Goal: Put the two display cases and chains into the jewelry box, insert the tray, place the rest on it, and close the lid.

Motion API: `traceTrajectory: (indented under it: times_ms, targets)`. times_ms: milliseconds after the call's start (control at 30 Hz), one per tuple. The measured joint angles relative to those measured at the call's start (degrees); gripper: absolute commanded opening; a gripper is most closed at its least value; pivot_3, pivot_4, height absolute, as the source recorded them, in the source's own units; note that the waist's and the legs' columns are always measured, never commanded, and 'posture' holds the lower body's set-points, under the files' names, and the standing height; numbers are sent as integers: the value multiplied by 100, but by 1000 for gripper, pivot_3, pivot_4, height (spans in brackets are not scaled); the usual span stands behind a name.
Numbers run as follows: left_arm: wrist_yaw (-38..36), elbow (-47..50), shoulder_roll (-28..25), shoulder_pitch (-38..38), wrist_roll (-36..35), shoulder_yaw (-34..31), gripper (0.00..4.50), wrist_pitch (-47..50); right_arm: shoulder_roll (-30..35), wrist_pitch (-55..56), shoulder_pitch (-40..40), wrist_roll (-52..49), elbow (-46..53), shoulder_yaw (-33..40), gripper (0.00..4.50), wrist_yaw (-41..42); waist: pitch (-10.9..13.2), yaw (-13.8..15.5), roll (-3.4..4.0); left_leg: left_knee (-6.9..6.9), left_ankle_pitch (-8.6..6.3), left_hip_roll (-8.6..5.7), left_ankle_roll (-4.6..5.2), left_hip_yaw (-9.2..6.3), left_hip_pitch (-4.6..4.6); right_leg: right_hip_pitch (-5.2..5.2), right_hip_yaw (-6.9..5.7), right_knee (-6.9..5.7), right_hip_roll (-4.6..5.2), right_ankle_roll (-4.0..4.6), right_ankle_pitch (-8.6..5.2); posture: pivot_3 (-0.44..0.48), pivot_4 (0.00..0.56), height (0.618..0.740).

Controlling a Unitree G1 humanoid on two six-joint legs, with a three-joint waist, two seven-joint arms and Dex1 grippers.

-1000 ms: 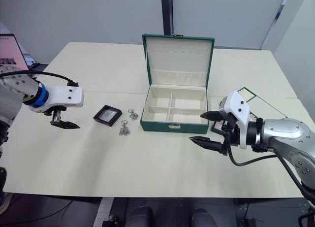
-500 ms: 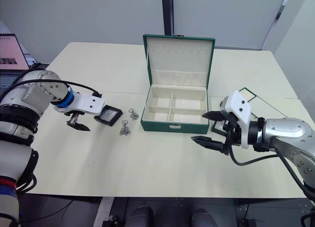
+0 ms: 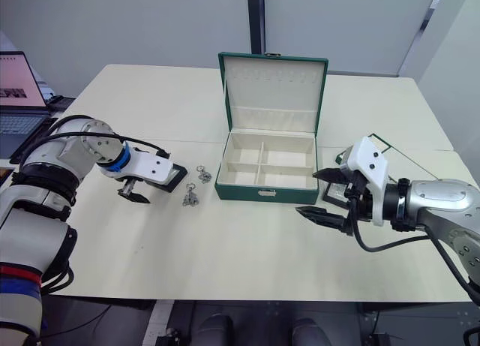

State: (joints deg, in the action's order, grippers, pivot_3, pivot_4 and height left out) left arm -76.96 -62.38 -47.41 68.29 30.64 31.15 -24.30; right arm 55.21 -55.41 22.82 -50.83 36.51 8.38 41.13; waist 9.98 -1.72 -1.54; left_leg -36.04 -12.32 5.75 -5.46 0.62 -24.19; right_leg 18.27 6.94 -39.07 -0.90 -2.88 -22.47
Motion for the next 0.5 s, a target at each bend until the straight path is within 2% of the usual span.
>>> traceTrajectory:
  times_ms: [67, 467, 500]
  targets:
    - [9, -53, 31, 0, 20, 0, 3924, -9, 8, -4, -3, -1, 12, 3, 4500, -2, 0, 1, 0, 0, 0, 0, 0, -2, 0, -1, -2, 0, 0, 0, 0, 0, 150, 740]
    - [0, -156, 118, 134, 100, -1, 73, -15, 17, -45, -44, -6, 73, 113, 4500, -23, 0, 2, 0, -1, 7, -1, -11, -2, 0, -2, -3, -1, 0, 0, 0, 0, 150, 740]
    - [-3, -156, 116, 137, 103, -1, 33, -13, 17, -46, -44, -6, 77, 113, 4500, -27, 0, 3, 0, -1, 7, -1, -12, -2, 0, -3, -3, -1, 0, 0, 0, 0, 150, 740]
